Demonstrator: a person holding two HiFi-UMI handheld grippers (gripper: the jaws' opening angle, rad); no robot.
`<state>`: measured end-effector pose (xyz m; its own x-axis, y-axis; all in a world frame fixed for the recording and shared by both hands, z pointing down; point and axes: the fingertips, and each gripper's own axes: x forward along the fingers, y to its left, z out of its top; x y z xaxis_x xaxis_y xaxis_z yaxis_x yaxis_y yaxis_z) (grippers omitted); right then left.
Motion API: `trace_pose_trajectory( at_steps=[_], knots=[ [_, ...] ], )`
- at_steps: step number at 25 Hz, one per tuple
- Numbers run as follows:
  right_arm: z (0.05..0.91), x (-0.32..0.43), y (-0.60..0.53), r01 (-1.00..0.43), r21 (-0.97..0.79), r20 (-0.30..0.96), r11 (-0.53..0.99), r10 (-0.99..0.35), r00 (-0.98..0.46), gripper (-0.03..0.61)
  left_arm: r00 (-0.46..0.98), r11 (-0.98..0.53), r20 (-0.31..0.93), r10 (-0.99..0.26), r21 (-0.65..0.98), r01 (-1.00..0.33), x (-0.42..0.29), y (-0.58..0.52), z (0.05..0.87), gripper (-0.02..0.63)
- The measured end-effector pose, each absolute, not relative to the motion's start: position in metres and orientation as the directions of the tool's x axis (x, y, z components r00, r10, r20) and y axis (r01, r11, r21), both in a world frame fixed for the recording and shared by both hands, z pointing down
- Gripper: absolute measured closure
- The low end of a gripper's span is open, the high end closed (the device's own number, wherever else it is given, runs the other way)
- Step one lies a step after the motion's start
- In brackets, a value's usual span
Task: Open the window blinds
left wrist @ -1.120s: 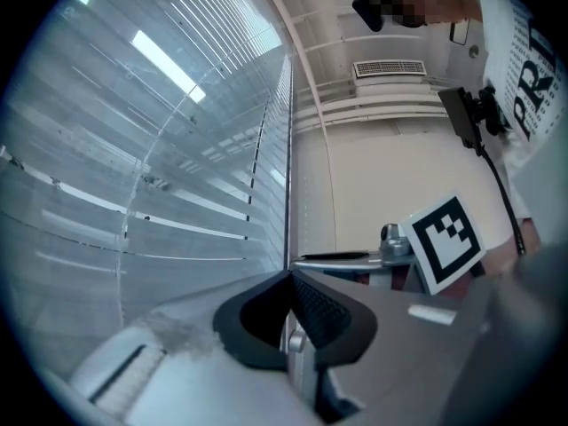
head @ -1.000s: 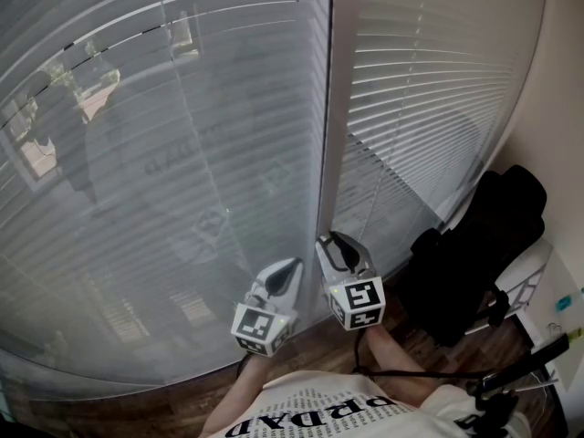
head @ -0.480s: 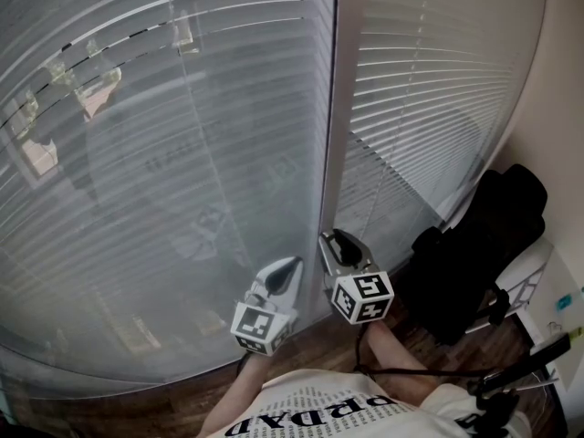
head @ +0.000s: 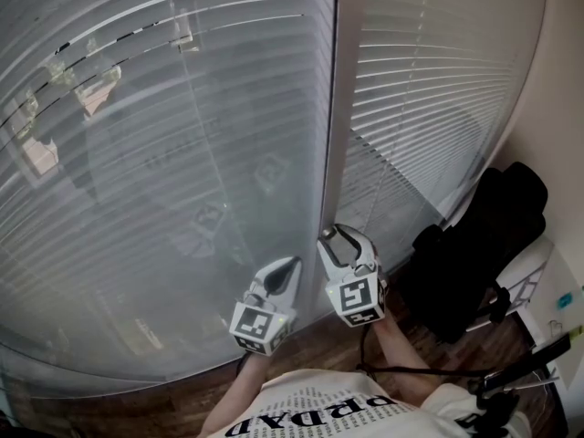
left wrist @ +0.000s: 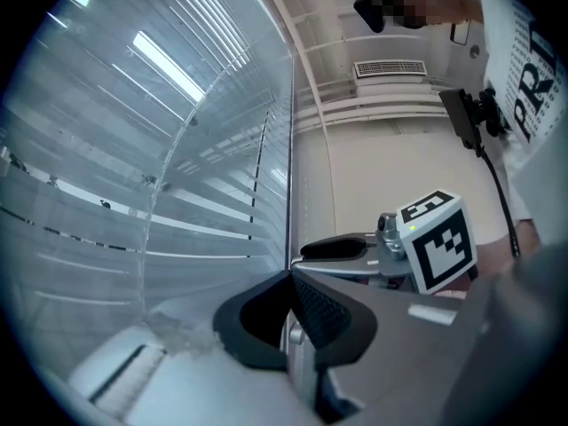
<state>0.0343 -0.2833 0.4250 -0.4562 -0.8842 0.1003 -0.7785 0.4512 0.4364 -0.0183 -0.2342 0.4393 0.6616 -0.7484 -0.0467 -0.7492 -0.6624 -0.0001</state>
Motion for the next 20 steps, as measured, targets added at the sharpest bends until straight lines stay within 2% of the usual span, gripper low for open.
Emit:
trace_pose_trajectory(
  at_steps=[4,8,15,20],
  knots=[
    [0.4259,0.0325,-0.2864,-0.741,0.536,0.095,0.405,-0.901,-0.423,0.442,0.663,-0.664,-0.046,-0.747,0.001,-0.748,-0.0168,-0.2324,0.4389,0.621],
    [0.4263,0.0323,-0.2865,-0.743,0.532,0.087,0.405,-0.900,-0.427,0.443,0.656,-0.657,-0.049,-0.753,0.006,-0.754,-0.0196,-0.2326,0.4379,0.620],
    [0.4273,0.0360,-0.2884,-0.811,0.393,0.078,0.432,-0.895,-0.439,0.445,0.655,-0.656,-0.048,-0.754,0.000,-0.755,-0.0204,-0.2328,0.4396,0.621],
    [0.4307,0.0412,-0.2898,-0.866,0.188,0.058,0.463,-0.886,-0.461,0.445,0.657,-0.658,-0.048,-0.752,0.003,-0.753,-0.0177,-0.2304,0.4441,0.621]
  ],
)
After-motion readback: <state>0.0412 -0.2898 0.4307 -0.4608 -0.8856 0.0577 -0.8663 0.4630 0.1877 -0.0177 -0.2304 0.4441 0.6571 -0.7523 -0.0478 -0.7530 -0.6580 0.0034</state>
